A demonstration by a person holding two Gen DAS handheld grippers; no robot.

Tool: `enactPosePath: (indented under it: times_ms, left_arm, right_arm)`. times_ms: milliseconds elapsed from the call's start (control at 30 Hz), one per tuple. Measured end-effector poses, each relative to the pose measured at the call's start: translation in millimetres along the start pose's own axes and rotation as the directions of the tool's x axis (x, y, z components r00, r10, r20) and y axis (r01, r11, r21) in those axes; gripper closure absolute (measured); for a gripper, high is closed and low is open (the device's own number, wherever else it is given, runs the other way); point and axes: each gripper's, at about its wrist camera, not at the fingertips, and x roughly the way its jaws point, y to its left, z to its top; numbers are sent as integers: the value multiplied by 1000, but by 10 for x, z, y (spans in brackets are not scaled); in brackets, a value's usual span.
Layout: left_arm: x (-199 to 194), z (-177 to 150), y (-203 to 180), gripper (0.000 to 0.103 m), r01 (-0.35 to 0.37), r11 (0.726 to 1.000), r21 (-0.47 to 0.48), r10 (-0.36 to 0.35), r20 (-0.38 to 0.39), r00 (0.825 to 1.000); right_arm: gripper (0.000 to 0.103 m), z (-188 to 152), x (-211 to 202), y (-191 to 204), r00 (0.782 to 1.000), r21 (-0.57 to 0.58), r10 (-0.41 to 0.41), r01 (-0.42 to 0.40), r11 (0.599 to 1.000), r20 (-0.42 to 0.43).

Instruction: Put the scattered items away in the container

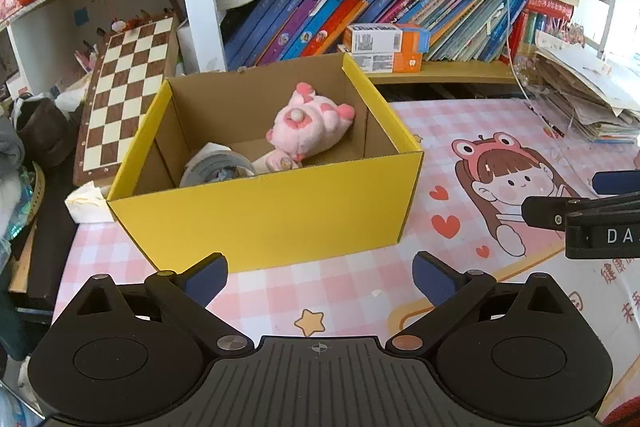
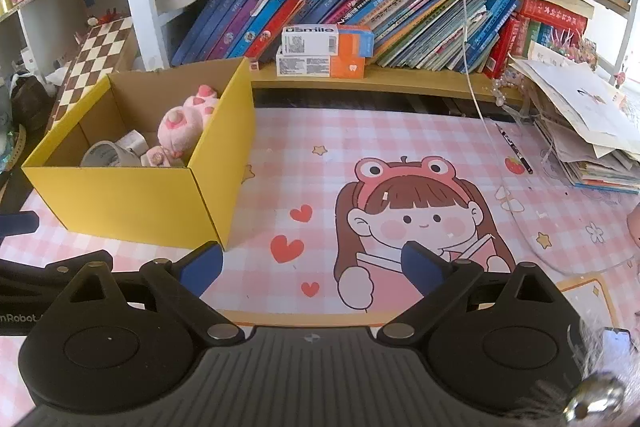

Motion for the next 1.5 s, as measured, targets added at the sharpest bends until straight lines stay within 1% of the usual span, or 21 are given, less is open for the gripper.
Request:
enactPosePath:
  times_ms: [200, 500, 1133, 1333, 1500]
  left_arm:
    - [9, -14, 7, 2, 9, 1000, -18, -9, -8, 1000]
    - [-14, -6, -4, 0, 24, 1000, -3, -24, 7, 1000]
    - [-40, 1, -15, 0, 34, 999, -10, -34, 18, 999]
    - [-32, -6, -2, 0, 46, 998, -41, -46, 8, 999]
    - [-27, -21, -28, 0, 65, 997, -36, -65, -2, 998]
  right_arm:
    - [6, -17, 7, -8, 1000, 0, -2, 2, 1000, -6]
    - [6, -15, 19, 12, 1000, -1, 3, -3, 1000, -10]
    - [6, -17, 21, 23, 1000, -8, 9, -9, 1000, -13]
    - [6, -21, 20, 26, 1000, -10, 11, -12, 1000, -15]
    - [6, -29, 12, 36, 1000, -12, 13, -13, 1000, -16]
